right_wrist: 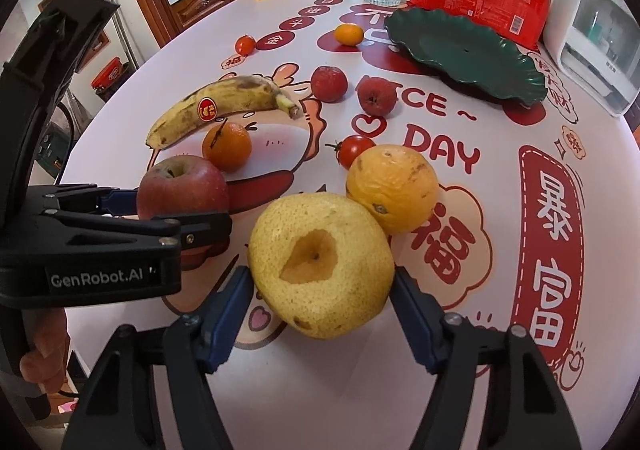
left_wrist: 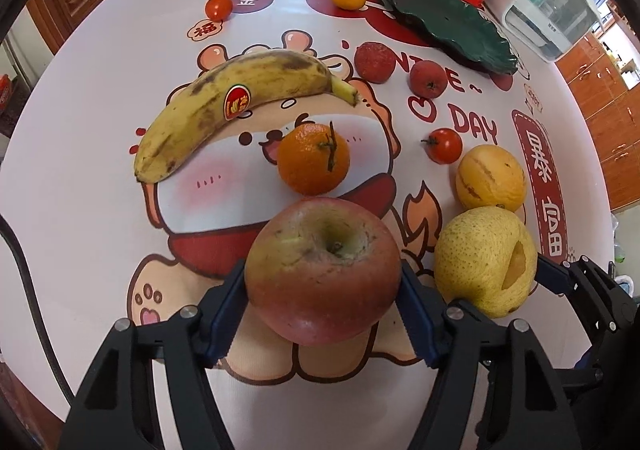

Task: Organize fruits
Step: 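Carry the apple with the left tool while the right tool carries the pear to the green plate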

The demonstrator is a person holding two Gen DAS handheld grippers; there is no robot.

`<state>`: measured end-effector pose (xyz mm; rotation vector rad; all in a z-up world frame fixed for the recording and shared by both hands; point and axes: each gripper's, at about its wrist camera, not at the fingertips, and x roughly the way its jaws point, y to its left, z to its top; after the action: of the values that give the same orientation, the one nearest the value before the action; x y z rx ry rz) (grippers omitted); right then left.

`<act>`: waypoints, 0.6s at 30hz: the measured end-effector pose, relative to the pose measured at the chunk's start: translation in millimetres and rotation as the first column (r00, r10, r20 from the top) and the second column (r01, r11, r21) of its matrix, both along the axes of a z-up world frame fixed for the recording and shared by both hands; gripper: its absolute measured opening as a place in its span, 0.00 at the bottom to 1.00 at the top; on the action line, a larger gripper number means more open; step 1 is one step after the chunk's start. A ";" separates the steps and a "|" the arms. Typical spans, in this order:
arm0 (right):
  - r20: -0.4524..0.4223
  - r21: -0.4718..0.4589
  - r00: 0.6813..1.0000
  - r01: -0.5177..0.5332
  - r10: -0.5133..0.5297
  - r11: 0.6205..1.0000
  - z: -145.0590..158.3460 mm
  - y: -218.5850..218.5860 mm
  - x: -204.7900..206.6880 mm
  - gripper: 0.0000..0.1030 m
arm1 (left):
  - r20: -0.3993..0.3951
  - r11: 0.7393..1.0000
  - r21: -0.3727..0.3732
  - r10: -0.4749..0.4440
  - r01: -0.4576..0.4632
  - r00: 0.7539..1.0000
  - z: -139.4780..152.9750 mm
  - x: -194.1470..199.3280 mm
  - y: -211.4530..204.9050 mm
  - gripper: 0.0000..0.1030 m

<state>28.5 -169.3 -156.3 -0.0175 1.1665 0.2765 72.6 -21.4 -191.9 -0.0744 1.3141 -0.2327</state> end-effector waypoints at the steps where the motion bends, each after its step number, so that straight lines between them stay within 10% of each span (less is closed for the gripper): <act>1: -0.001 0.011 1.000 -0.003 0.003 1.000 0.6 -1.1 -1.4 0.67 | -0.004 1.000 -0.006 0.005 -0.005 1.000 0.8 -2.3 1.7 0.67; 18: 0.090 0.038 0.996 0.000 -0.003 0.999 38.5 -23.9 -27.4 0.67 | 0.118 0.999 -0.016 -0.031 0.033 0.993 63.9 -28.0 -3.4 0.67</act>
<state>1.2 -193.2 -117.8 0.0039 1.0715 0.2932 44.6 -24.7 -128.0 -0.0543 1.1967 -0.2721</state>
